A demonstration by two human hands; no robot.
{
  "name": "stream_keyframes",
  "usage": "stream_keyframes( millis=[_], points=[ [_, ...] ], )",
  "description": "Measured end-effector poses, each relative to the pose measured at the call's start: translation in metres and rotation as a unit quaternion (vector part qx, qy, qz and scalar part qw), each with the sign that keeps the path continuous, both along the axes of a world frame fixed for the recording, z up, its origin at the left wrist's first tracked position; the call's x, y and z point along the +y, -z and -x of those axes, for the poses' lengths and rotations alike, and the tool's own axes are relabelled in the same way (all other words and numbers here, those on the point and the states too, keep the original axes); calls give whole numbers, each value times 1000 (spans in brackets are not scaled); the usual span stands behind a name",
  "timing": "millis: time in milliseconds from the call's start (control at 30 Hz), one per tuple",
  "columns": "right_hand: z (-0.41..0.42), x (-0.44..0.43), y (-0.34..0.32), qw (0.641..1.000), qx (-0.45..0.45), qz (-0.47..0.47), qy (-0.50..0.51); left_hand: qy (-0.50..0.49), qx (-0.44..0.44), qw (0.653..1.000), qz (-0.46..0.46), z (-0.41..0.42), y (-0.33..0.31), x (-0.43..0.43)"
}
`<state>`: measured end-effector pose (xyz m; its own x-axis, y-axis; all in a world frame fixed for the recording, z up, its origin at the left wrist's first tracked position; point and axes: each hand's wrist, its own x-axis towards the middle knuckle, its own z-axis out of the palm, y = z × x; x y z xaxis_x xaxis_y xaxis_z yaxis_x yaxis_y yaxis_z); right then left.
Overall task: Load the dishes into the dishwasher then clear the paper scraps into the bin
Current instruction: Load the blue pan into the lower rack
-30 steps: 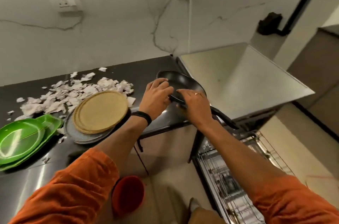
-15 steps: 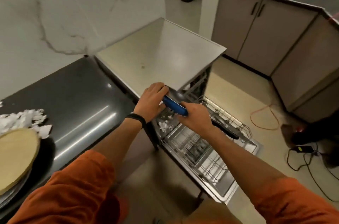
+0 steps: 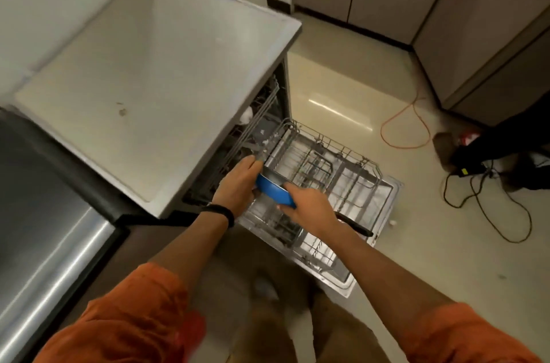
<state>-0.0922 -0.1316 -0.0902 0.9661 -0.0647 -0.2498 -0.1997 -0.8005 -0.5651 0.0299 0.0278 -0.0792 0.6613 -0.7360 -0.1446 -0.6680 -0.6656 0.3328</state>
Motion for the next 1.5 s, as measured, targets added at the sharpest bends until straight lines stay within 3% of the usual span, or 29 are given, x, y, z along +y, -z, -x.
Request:
stream_keyframes(
  millis=[267,600,867,1200,1333,1500],
  points=[
    [-55,-14,141,997,46,-19,62,-73,59,995,-42,-52,148,-27],
    [-110,-11,311,986,62,-89,128,-52,73,993,-71,-110,311,-39],
    [-138,-23,371,975,86,-142,147,-11,70,992,-100,-146,370,-50],
    [-161,-60,410,940,60,-226,246,35,96,994,-40,-179,402,-83],
    [-165,-60,425,939,45,-184,288,45,92,995,-21,-185,416,-90],
    [-176,-61,436,946,65,-134,289,71,75,989,-102,-196,437,-101]
  ],
)
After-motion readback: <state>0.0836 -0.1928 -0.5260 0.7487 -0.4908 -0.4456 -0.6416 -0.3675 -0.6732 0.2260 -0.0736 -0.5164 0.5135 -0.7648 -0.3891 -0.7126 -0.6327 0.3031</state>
